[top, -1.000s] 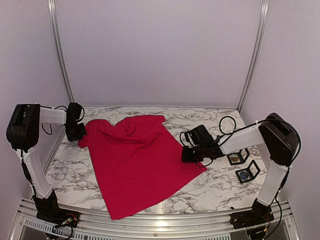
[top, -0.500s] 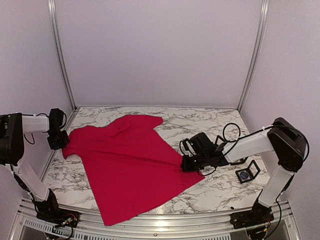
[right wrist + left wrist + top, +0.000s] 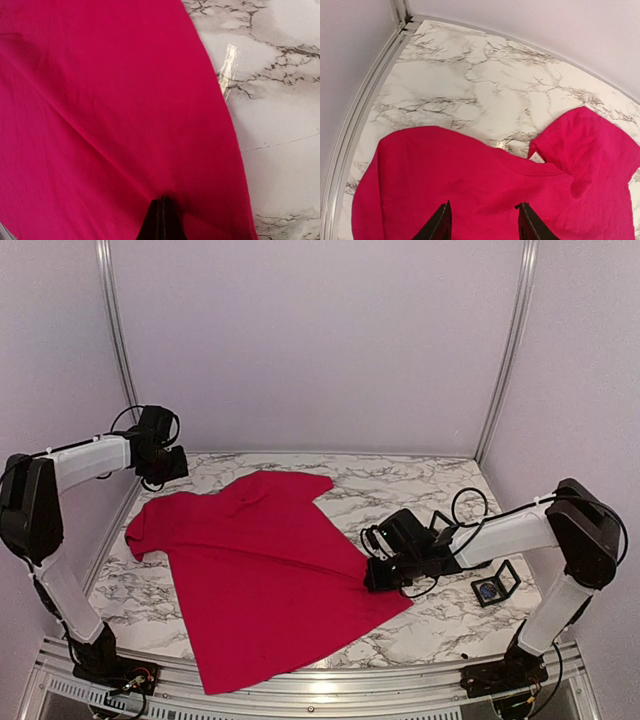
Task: Remove the brooch from the garment
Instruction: Smooth out the flattened clothing at the center of the board.
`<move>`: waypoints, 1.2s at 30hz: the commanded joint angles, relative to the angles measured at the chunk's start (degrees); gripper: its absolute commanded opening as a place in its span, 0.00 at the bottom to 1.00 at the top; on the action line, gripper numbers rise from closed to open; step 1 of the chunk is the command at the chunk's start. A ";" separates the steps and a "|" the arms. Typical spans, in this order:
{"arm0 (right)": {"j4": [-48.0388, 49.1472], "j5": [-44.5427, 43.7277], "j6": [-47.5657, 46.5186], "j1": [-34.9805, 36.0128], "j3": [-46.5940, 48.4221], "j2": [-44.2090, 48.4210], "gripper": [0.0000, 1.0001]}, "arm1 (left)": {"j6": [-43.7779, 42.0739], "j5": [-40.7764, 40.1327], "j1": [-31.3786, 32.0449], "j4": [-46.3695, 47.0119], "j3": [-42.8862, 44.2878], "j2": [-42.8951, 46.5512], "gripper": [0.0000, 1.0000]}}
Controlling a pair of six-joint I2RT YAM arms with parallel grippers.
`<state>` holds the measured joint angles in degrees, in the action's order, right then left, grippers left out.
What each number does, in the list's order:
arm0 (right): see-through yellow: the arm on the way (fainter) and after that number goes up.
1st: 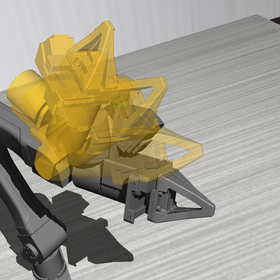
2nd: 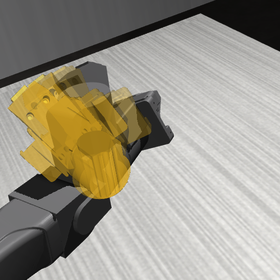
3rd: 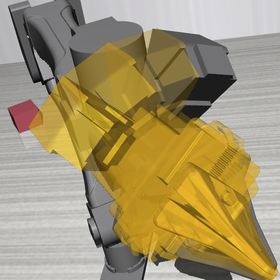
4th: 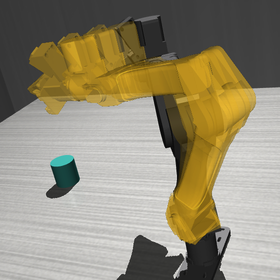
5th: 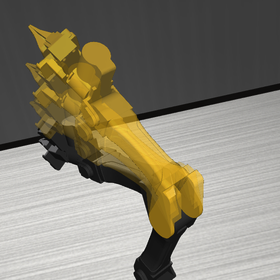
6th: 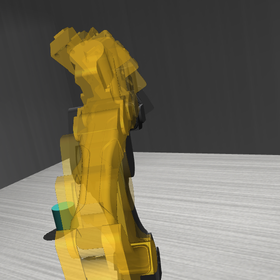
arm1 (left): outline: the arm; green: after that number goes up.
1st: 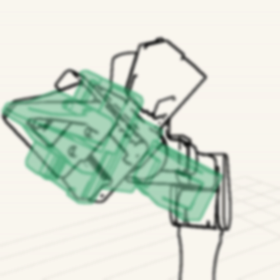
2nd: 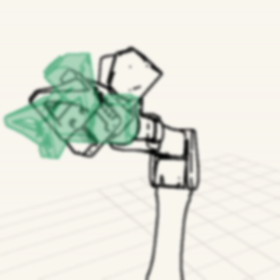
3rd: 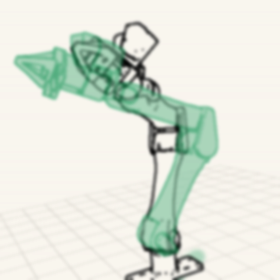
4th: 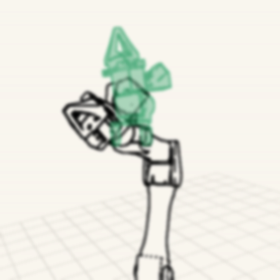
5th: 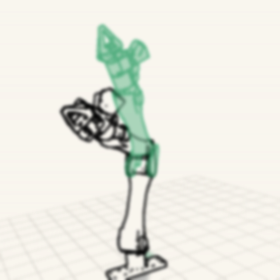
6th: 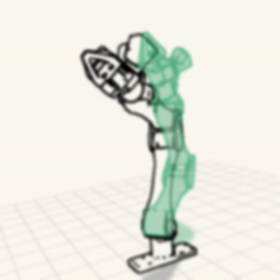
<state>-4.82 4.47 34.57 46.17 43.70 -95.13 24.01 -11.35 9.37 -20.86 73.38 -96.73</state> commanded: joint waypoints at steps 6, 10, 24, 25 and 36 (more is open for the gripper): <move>-12.21 -3.22 0.35 0.62 5.29 -0.43 0.03 | -1.34 3.43 9.37 4.43 21.64 -23.08 0.41; -12.69 -4.20 -0.05 0.59 8.92 -0.68 0.08 | -0.30 3.40 11.62 4.16 31.30 -32.12 0.35; -12.79 -4.09 -1.15 0.15 18.36 0.77 0.32 | 7.15 5.81 11.81 2.54 46.57 -49.95 0.27; -12.77 -3.99 -1.29 0.06 18.73 0.88 0.32 | 7.65 6.15 11.82 2.66 47.19 -50.54 0.27; -12.77 -2.80 -0.81 -1.72 19.07 2.90 0.33 | 12.67 13.32 9.40 5.69 62.67 -62.21 0.28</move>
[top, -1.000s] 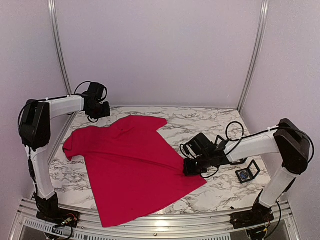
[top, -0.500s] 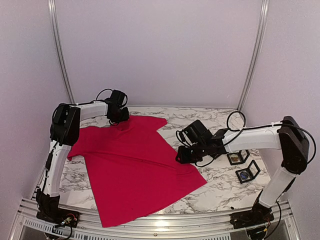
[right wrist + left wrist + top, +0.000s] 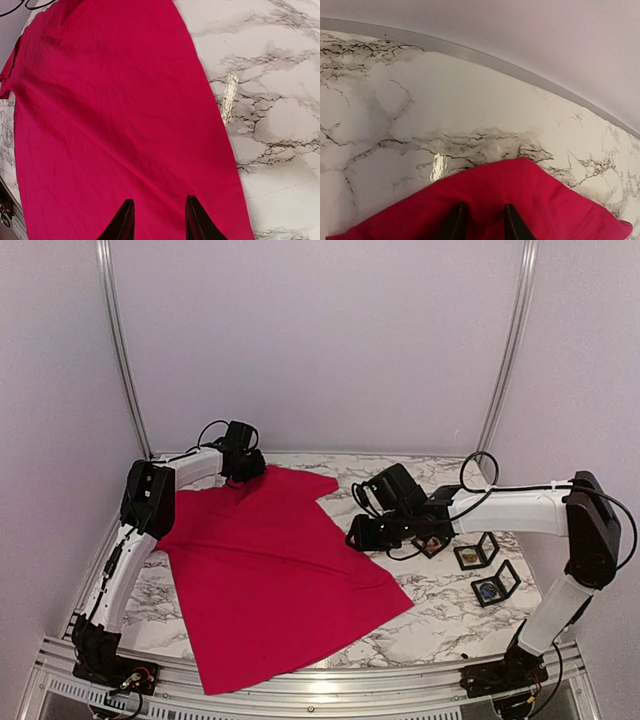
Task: Remove the brooch from the garment
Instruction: Smooth out the flattened clothing at the center of the board.
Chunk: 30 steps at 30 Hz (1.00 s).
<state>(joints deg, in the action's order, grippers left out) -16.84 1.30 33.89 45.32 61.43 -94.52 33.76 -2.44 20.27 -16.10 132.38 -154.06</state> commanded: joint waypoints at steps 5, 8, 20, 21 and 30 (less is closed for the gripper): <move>-1.00 0.49 -0.11 -1.86 0.93 2.73 0.33 | 5.54 9.35 -3.22 7.34 7.65 -8.71 0.31; -0.99 1.00 -0.21 -2.31 0.97 2.57 0.33 | 7.99 12.06 -4.14 12.35 9.61 -10.72 0.34; -1.47 1.06 -0.31 -3.21 0.58 2.82 0.32 | 15.29 19.11 -5.07 33.61 14.38 -14.65 0.54; -1.44 0.92 -0.50 -3.21 0.64 2.85 0.32 | 15.02 19.13 -5.07 33.98 14.71 -13.83 0.56; -0.27 -0.81 -2.58 -3.84 3.03 3.20 0.53 | 9.81 22.14 -4.62 33.06 0.98 4.54 0.92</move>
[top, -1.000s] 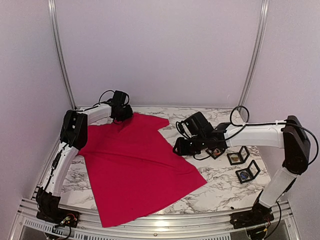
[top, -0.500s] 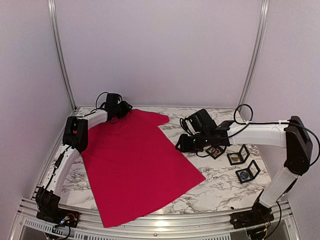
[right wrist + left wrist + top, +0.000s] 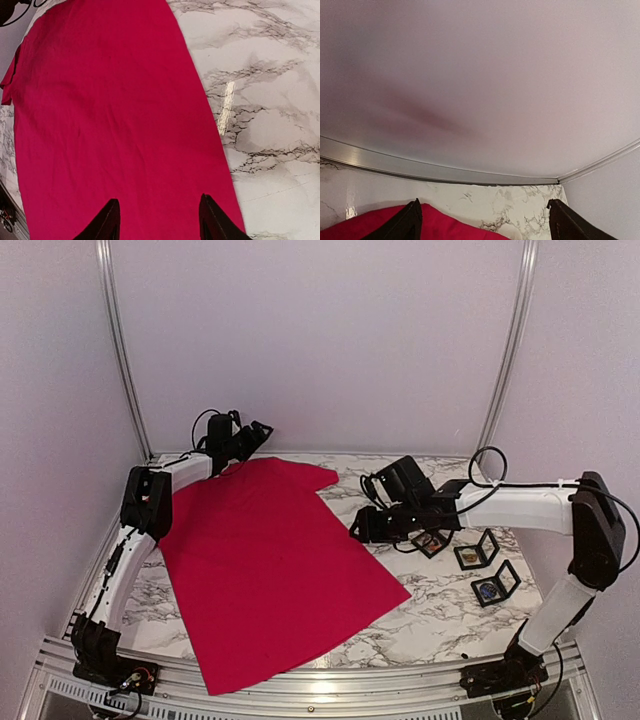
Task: Remove the brooch from the garment
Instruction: Smooth out the flattened clothing at the center of the board, then reset both arms
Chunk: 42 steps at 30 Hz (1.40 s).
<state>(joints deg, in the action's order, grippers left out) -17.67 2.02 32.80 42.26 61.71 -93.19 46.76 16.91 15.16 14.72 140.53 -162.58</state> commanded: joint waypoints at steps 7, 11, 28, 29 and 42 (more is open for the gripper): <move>4.03 -4.16 -2.90 -1.28 3.03 3.36 0.92 | -10.05 1.73 1.90 1.67 -36.31 36.16 0.99; 6.28 -5.59 -3.50 -1.39 2.77 4.25 0.99 | -13.41 -1.40 3.21 0.96 -50.85 50.32 0.99; 21.73 -14.61 -3.79 -2.16 -4.68 13.69 0.98 | -26.19 -14.83 8.26 -9.52 -86.05 92.59 0.99; 21.98 -15.32 -3.91 -2.11 -5.01 14.42 0.99 | -26.54 -15.24 8.30 -9.49 -87.10 94.05 0.99; 27.71 -32.23 -9.36 -2.15 -18.03 29.00 0.99 | -29.29 -21.86 8.26 -9.19 -97.48 105.79 0.99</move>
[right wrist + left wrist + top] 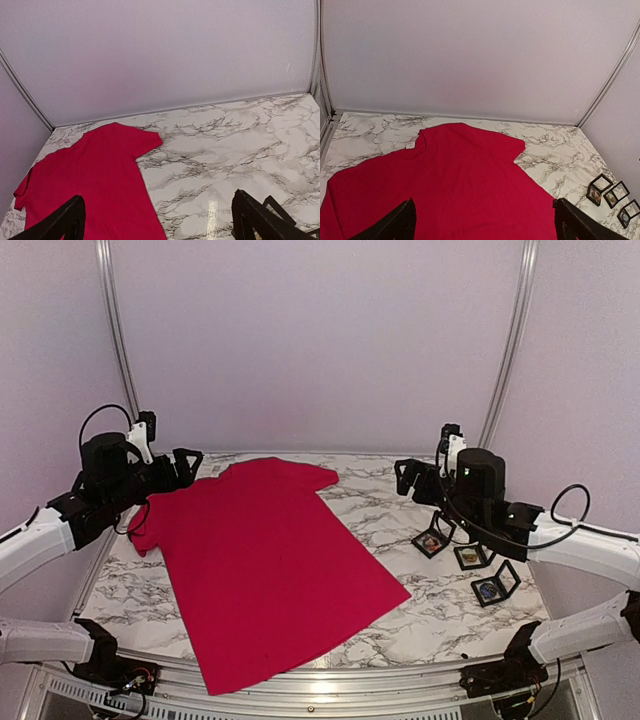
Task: Remove the brooch from the garment
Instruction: Reset both arms
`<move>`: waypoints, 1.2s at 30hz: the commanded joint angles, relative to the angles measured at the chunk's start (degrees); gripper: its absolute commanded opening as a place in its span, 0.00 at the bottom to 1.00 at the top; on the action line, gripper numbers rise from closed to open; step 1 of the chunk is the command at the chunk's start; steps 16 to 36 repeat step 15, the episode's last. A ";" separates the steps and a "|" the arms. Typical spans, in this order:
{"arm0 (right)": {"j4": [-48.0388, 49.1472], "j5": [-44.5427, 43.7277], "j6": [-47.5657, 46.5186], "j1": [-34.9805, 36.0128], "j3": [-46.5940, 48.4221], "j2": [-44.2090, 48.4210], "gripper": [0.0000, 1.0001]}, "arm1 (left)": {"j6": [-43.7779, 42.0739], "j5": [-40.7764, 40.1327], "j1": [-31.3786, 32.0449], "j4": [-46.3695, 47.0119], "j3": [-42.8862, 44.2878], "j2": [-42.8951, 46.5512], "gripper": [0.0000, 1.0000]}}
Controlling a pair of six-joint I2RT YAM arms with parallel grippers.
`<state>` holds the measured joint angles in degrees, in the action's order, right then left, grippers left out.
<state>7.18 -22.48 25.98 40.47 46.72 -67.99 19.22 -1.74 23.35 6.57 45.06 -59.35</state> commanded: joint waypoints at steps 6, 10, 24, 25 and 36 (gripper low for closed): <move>8.14 -11.04 -4.54 -0.34 -9.80 8.80 0.99 | -3.16 -5.62 0.08 1.03 -6.14 6.04 0.99; 9.08 -10.84 -5.88 -0.38 -11.04 9.80 0.98 | -3.90 -6.90 0.02 2.12 -7.92 7.79 0.99; 8.71 -10.49 -6.78 -0.35 -10.84 9.45 0.99 | -4.35 -7.66 0.11 2.31 -8.40 8.02 0.99; 8.71 -10.49 -6.78 -0.35 -10.84 9.45 0.99 | -4.35 -7.66 0.11 2.31 -8.40 8.02 0.99; 8.71 -10.49 -6.78 -0.35 -10.84 9.45 0.99 | -4.35 -7.66 0.11 2.31 -8.40 8.02 0.99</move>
